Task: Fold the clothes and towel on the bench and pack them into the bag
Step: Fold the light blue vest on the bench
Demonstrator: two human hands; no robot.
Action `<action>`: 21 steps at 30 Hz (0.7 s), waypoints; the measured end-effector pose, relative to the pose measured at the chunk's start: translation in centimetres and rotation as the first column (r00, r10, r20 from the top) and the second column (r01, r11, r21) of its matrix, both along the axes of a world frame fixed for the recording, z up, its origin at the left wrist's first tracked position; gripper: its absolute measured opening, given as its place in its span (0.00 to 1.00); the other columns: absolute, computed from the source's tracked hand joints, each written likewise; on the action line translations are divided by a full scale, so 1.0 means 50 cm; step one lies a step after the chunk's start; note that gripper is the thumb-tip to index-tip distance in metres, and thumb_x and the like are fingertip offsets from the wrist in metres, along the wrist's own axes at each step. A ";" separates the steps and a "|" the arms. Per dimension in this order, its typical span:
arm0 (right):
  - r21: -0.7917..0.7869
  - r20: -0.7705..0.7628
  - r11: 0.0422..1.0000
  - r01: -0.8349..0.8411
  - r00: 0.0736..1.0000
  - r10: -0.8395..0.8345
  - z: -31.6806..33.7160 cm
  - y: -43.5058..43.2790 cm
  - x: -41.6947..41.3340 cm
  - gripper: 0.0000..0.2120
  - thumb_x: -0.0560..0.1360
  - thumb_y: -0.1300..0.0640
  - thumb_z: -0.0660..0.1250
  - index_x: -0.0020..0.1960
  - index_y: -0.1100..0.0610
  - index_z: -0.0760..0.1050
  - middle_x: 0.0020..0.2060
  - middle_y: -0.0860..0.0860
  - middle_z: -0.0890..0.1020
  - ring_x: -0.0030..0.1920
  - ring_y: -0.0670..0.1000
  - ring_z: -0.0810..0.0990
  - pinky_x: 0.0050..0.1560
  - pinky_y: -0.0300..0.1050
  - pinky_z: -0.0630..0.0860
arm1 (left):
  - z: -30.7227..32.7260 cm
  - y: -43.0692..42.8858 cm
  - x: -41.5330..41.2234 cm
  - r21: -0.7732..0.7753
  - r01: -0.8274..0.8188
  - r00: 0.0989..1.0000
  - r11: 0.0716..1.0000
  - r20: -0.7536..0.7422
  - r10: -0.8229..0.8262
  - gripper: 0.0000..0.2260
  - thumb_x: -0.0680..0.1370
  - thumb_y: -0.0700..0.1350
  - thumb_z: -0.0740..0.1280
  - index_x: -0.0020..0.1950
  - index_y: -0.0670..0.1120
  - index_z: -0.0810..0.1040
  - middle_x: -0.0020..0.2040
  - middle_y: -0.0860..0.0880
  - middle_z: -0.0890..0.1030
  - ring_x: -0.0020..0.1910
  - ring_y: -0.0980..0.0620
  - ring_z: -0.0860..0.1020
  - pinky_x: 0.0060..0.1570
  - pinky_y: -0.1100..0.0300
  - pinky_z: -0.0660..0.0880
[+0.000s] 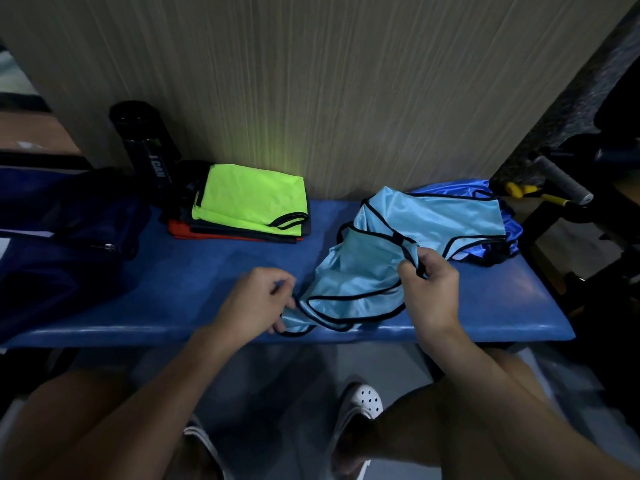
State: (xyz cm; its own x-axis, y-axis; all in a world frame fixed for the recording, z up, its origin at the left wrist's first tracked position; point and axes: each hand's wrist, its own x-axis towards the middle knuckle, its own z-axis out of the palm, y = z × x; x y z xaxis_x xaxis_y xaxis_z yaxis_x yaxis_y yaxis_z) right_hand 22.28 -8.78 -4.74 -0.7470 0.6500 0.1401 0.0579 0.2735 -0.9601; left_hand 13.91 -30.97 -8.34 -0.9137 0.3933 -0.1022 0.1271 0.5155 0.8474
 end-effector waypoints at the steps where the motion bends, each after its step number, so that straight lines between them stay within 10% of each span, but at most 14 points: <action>1: 0.001 0.004 1.000 0.008 1.000 -0.008 -0.004 0.002 0.001 0.07 0.77 0.67 0.63 0.39 0.62 0.74 0.27 0.44 0.72 0.29 0.44 0.67 0.32 0.41 0.67 | 0.002 0.004 0.001 0.050 -0.023 0.995 0.999 0.102 0.018 0.08 0.84 0.45 0.60 0.50 0.48 0.78 0.41 0.48 0.84 0.27 0.45 0.82 0.25 0.57 0.76; 7: 0.025 -0.005 1.000 0.015 1.000 -0.015 -0.002 0.013 0.007 0.05 0.77 0.67 0.63 0.44 0.65 0.75 0.34 0.60 0.75 0.35 0.51 0.71 0.35 0.45 0.69 | -0.020 0.008 -0.003 0.076 -0.006 0.946 0.997 0.324 -0.019 0.09 0.83 0.48 0.64 0.62 0.54 0.70 0.37 0.41 0.85 0.25 0.44 0.79 0.22 0.59 0.73; 14: 0.026 -0.005 0.999 0.019 1.000 -0.019 -0.010 0.015 0.019 0.07 0.76 0.68 0.62 0.40 0.63 0.74 0.31 0.52 0.72 0.31 0.46 0.68 0.31 0.37 0.67 | -0.057 0.012 0.003 -0.149 0.005 0.993 0.989 -0.112 -0.022 0.08 0.80 0.45 0.68 0.45 0.43 0.83 0.35 0.48 0.82 0.31 0.59 0.77 0.34 0.61 0.72; 18: 0.027 0.004 0.999 0.022 1.000 -0.022 -0.011 0.017 0.021 0.08 0.76 0.68 0.62 0.39 0.63 0.72 0.30 0.51 0.70 0.30 0.45 0.65 0.30 0.38 0.65 | -0.048 0.006 0.005 -0.179 0.118 0.985 0.977 -0.103 -0.137 0.10 0.79 0.36 0.65 0.57 0.43 0.83 0.49 0.49 0.82 0.47 0.53 0.81 0.51 0.58 0.78; 21: 0.031 0.007 0.999 0.022 1.000 -0.022 -0.010 0.016 0.019 0.09 0.76 0.68 0.62 0.37 0.61 0.72 0.29 0.50 0.69 0.28 0.43 0.65 0.29 0.35 0.65 | -0.053 0.004 0.000 -0.221 0.177 0.971 0.959 -0.122 -0.207 0.14 0.76 0.35 0.69 0.61 0.45 0.80 0.48 0.53 0.75 0.43 0.56 0.76 0.47 0.65 0.72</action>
State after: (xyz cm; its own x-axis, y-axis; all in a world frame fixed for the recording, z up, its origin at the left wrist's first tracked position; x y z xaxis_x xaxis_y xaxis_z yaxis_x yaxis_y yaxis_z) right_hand 23.25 -8.01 -5.25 -0.7338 0.6615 0.1546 0.0711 0.3012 -0.9509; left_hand 13.89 -30.76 -11.00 -0.8341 0.5467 -0.0742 0.3525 0.6315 0.6907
